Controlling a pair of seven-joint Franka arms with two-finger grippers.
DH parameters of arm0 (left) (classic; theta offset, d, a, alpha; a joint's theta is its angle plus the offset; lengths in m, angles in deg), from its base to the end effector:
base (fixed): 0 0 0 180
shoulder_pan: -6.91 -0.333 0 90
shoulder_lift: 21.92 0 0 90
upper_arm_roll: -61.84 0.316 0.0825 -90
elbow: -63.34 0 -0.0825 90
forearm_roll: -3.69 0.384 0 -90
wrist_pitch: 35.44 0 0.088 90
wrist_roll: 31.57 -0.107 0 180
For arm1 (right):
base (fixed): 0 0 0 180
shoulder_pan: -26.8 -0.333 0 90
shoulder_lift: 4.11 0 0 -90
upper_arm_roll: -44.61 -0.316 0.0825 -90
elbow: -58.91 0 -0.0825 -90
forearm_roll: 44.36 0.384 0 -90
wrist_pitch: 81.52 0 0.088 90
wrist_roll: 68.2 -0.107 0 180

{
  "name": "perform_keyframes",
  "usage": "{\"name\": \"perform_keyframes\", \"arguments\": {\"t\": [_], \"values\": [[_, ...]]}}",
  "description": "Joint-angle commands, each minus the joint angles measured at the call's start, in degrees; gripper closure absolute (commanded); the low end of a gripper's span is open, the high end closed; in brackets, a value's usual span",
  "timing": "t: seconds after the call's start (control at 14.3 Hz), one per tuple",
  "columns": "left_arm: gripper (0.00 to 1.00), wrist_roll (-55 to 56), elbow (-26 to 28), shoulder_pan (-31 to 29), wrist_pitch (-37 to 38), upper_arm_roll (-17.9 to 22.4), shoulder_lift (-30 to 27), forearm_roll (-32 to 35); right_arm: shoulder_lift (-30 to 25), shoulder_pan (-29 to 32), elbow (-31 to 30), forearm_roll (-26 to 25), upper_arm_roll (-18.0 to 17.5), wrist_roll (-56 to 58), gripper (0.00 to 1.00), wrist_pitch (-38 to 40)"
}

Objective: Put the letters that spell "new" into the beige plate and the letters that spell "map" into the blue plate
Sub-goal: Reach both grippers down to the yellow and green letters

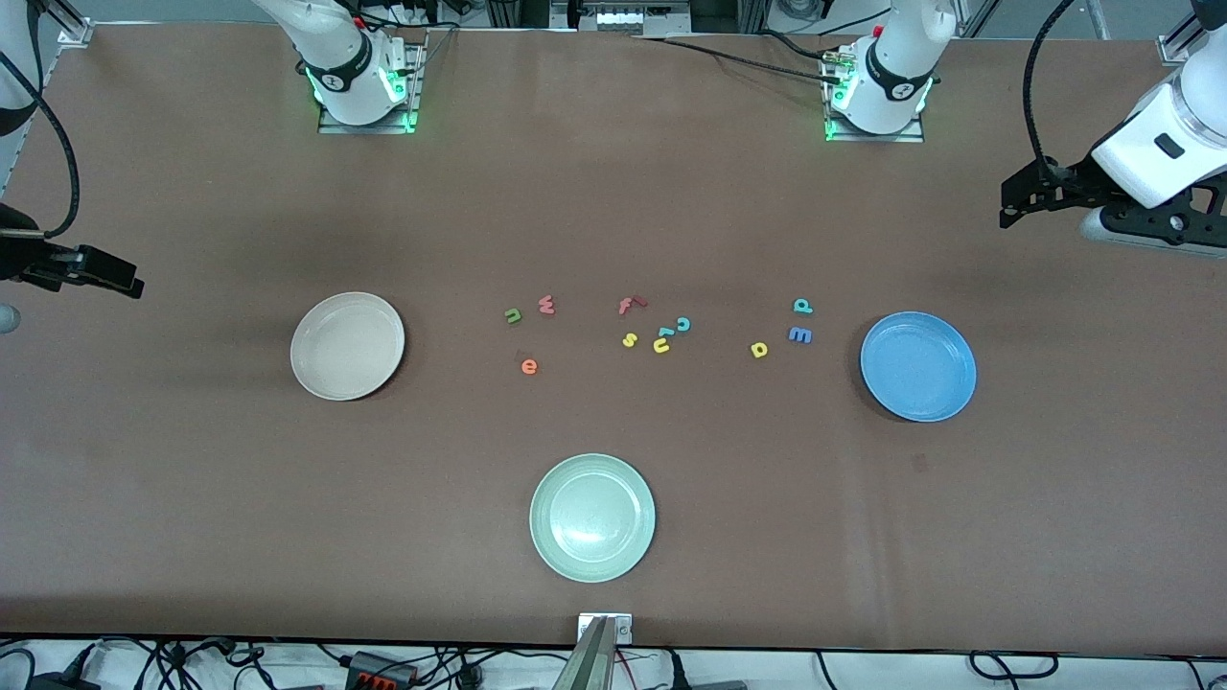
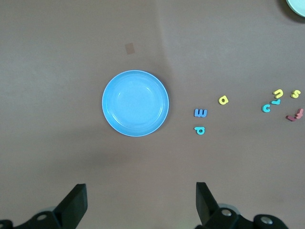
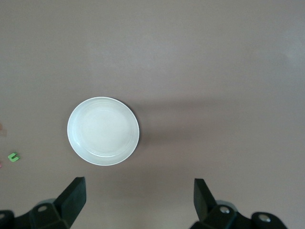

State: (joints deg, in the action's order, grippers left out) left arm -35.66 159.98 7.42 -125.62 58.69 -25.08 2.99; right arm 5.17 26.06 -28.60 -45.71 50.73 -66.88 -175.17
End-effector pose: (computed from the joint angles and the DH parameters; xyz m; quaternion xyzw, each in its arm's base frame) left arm 0.5337 -0.0362 0.6002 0.9973 -0.0673 -0.0288 0.0047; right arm 0.6028 -0.0545 0.5570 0.9989 -0.0339 -0.0281 0.0187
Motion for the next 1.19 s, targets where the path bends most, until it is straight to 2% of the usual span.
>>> {"name": "perform_keyframes", "arguments": {"t": [0.0, 0.7, 1.12], "values": [[0.00, -0.4, -1.3, -0.3, 1.0, -0.1, 0.2, -0.4, -0.8, 0.6, -0.1, 0.3, -0.2, 0.7, 0.00, -0.4], [0.00, -0.5, -1.3, 0.3, 2.1, -0.2, 0.8, -0.3, -0.4, 0.7, -0.1, 2.1, -0.3, 1.5, 0.00, -0.9], [0.00, 0.2, -2.1, 4.7, -0.2, -2.8, 12.1, -0.3, 1.2, 0.4, -1.2, 2.3, -0.4, 1.6, 0.00, -0.4]]}}
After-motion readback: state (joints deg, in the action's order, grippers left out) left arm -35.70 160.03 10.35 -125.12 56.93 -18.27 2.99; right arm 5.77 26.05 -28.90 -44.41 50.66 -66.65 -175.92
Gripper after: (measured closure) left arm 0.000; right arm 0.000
